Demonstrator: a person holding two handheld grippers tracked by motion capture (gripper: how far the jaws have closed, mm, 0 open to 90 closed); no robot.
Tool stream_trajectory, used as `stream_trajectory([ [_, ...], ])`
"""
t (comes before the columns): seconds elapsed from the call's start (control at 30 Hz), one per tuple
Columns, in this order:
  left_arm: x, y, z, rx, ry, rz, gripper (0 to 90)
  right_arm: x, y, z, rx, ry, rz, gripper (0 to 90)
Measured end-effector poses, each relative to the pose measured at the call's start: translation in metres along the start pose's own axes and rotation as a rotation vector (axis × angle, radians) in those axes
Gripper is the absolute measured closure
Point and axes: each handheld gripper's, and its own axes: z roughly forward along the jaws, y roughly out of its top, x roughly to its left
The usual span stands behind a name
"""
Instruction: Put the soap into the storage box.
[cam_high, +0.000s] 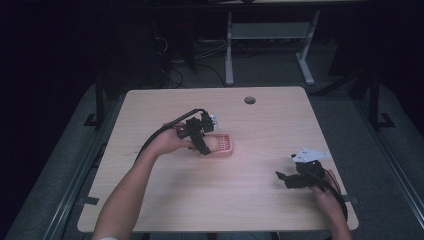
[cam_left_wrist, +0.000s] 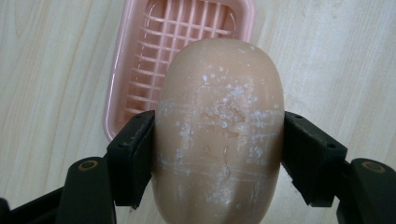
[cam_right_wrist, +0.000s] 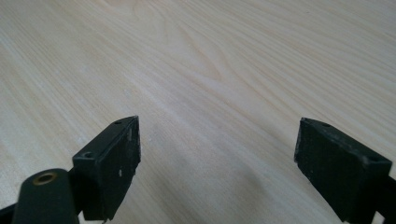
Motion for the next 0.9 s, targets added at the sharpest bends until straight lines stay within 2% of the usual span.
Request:
stream_trajectory([
  [0.4, 0.007, 0.015, 0.002, 0.014, -0.002, 0.009, 31.4, 0.0, 0.0, -0.001, 0.0, 0.0, 0.007, 13.9],
  [0.63, 0.01, 0.024, 0.003, -0.001, -0.008, 0.008, 31.3, -0.001, 0.0, -0.001, -0.006, -0.001, 0.004, 13.9],
  [0.7, 0.011, 0.025, 0.004, 0.006, -0.01, 0.011, 31.4, -0.002, 0.0, -0.001, -0.006, -0.001, 0.005, 13.9],
  [0.87, 0.015, 0.027, 0.011, 0.023, -0.017, -0.011, 31.4, -0.002, 0.0, -0.001, -0.007, -0.002, 0.003, 13.9],
  [0.9, 0.016, 0.028, 0.012, 0.035, -0.015, -0.003, 31.3, -0.002, 0.0, -0.001, -0.007, -0.002, 0.003, 13.9],
])
